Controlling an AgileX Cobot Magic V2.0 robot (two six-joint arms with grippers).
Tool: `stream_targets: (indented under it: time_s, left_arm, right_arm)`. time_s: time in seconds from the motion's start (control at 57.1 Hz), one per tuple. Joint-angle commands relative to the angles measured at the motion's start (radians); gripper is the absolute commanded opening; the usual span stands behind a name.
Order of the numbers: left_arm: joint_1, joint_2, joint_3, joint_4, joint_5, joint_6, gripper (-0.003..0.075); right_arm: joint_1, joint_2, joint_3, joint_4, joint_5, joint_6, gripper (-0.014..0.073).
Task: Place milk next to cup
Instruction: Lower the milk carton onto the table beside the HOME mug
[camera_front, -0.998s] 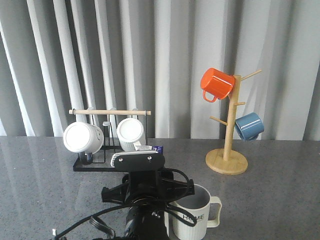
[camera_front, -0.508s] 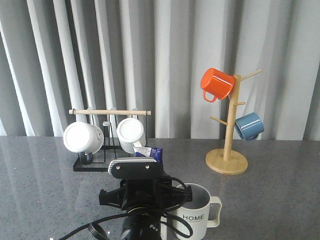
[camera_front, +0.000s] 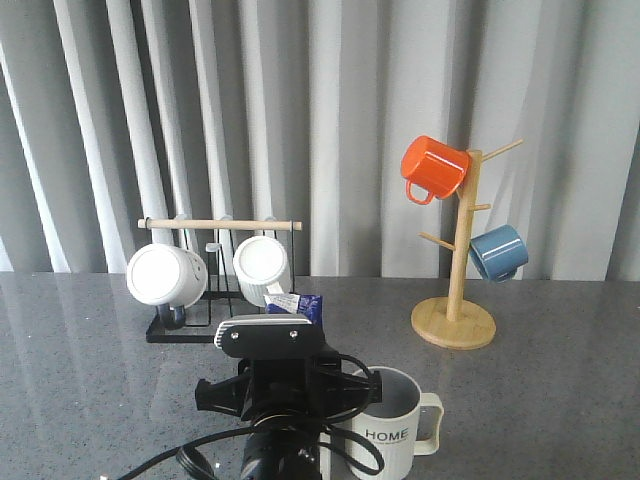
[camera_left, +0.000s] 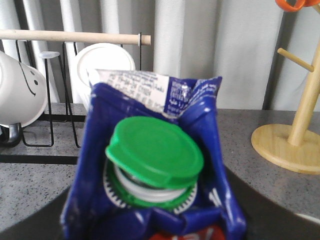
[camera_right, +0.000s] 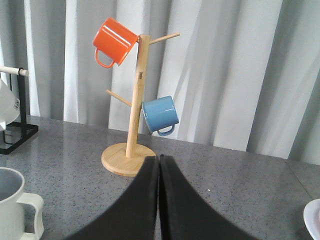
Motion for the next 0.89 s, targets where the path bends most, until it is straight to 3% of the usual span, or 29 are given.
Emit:
stream_targets:
  time_s: [0.0, 0.245, 0.35, 0.473, 0.7, 0.876]
  left_arm:
    - [-0.001, -0.049, -0.009, 0.013, -0.036, 0.015, 0.002]
    - [0.0, -0.049, -0.009, -0.013, -0.023, 0.015, 0.0032]
    - [0.0, -0.049, -0.009, -0.03, -0.024, 0.029, 0.0092]
    - [0.0, -0.05, -0.009, -0.029, -0.023, 0.029, 0.0253]
    - [0.0, -0.05, -0.009, -0.029, -0.023, 0.04, 0.0725]
    - [-0.005, -0.054, -0.009, -0.026, -0.012, 0.04, 0.0724]
  right_arm:
    - [-0.008, -0.002, -0.023, -0.005, -0.07, -0.005, -0.0006]
    - [-0.008, -0.002, -0.023, -0.005, -0.07, -0.005, -0.0006]
    - [-0.008, -0.002, -0.023, -0.005, -0.07, -0.005, -0.0006]
    - [-0.008, -0.002, -0.023, -0.005, -0.07, -0.005, -0.0006]
    - [-0.008, -0.002, -0.023, -0.005, -0.07, -0.005, -0.0006]
    - [-0.008, -0.002, -0.023, -0.005, -0.07, -0.005, -0.0006]
